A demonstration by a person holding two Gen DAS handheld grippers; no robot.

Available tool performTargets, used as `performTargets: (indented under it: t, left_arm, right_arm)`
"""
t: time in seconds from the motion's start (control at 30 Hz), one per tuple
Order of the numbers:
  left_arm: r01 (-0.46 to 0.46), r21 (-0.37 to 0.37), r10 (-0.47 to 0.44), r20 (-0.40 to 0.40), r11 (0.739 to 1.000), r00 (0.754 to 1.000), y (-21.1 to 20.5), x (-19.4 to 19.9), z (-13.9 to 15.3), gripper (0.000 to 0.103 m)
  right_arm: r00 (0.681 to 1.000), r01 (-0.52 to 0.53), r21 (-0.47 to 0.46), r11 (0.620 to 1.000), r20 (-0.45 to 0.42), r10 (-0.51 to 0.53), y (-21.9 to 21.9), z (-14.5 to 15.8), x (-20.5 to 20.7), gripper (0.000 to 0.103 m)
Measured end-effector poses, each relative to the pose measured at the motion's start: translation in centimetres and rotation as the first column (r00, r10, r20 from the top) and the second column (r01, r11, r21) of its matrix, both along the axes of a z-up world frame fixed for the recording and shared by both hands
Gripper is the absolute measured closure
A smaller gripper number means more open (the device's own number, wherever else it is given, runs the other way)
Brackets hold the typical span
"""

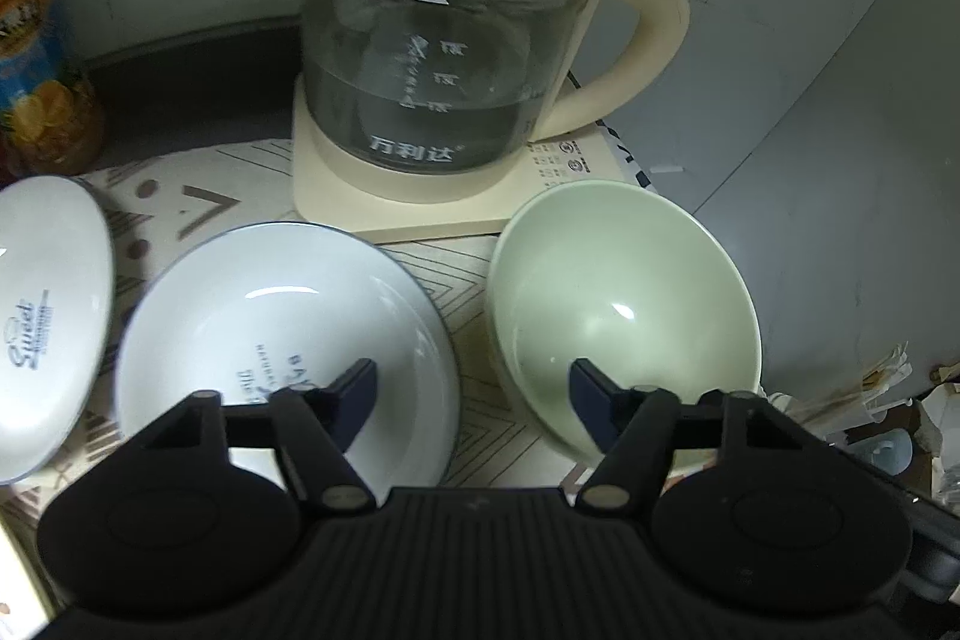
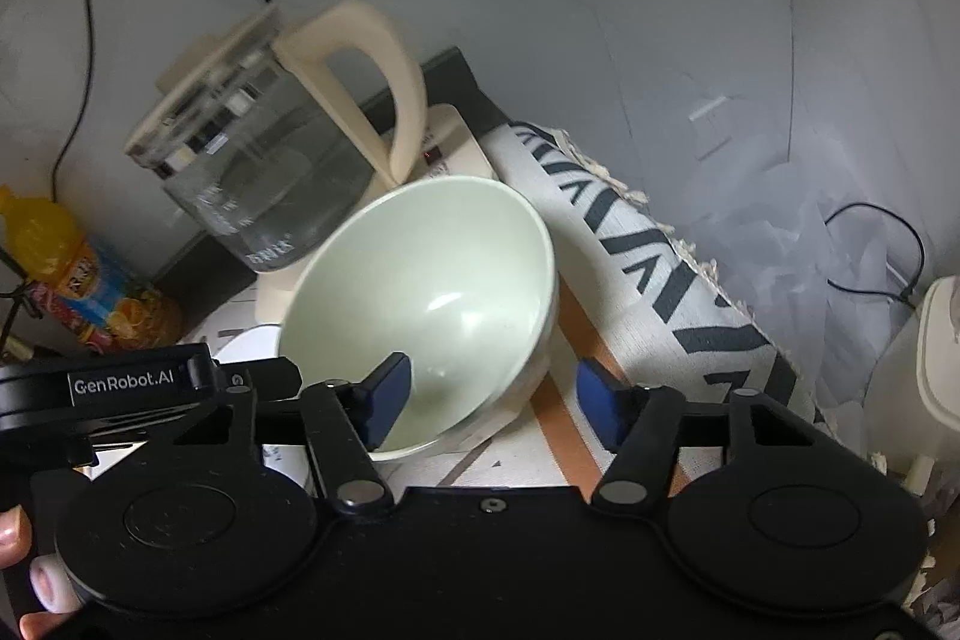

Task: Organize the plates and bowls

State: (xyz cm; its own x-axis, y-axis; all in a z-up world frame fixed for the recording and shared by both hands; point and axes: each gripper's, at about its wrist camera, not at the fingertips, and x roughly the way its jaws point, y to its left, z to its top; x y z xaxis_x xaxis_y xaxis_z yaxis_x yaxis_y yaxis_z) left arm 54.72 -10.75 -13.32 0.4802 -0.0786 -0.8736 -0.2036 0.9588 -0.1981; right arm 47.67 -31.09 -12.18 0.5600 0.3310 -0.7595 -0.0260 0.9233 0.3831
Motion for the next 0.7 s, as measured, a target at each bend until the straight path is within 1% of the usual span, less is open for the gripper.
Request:
performTargets:
  t: [0.03,0.1,0.13,0.17,0.2,0.23,0.27,0.3,0.4,0.6,0.7]
  left_arm:
    - [0.004,-0.003,-0.004,-0.006,1.000,1.000,-0.2,0.2,-0.2,0.043]
    - [0.011,-0.015,-0.011,-0.031,1.000,0.999,-0.5,0.4,-0.7,0.058]
    - [0.016,-0.026,-0.017,-0.043,1.000,0.999,-0.7,0.5,-1.0,0.061]
    - [0.020,-0.032,-0.022,-0.051,0.999,0.998,-0.8,0.5,-1.3,0.066]
    - [0.021,-0.038,-0.023,-0.053,0.999,0.998,-1.0,0.4,-1.5,0.071]
    - [0.019,-0.049,-0.022,-0.052,0.999,0.998,-1.0,0.4,-1.7,0.074]
    - [0.017,-0.064,-0.020,-0.052,0.998,0.998,-1.1,0.4,-1.7,0.083]
    - [0.013,-0.070,-0.016,-0.053,0.997,0.998,-1.2,0.4,-1.7,0.086]
    - [0.008,-0.050,-0.010,-0.054,0.999,0.999,-1.5,0.3,-1.4,0.086]
    - [0.008,-0.052,-0.010,-0.030,0.999,0.999,-1.6,-0.7,-0.3,0.086]
    - [-0.006,-0.062,0.004,-0.029,0.998,1.000,-1.4,-1.2,0.5,0.086]
  right_arm:
    - [1.000,0.002,0.001,1.000,-0.007,-0.002,0.0,-0.2,0.2,0.050]
    - [1.000,0.004,0.005,1.000,-0.014,-0.004,0.0,-0.7,0.4,0.054]
    - [1.000,0.006,0.008,1.000,-0.019,-0.006,0.1,-0.9,0.5,0.058]
    - [1.000,0.008,0.012,1.000,-0.030,-0.008,0.1,-1.3,0.6,0.061]
    - [0.999,0.009,0.017,1.000,-0.041,-0.009,0.2,-1.6,0.7,0.069]
    - [0.999,0.007,0.032,0.999,-0.051,-0.006,0.2,-1.9,0.7,0.071]
    - [0.999,0.009,0.046,0.999,-0.054,-0.007,0.2,-2.1,0.6,0.071]
    - [0.999,0.010,0.047,0.999,-0.048,-0.007,0.3,-2.1,0.5,0.072]
    - [0.999,0.000,0.041,0.999,-0.043,0.002,0.4,-1.9,0.4,0.072]
    - [1.000,0.003,0.050,0.999,-0.012,-0.002,0.1,-0.8,-0.2,0.073]
    - [1.000,-0.002,0.048,0.999,0.008,0.001,0.2,0.0,-0.9,0.073]
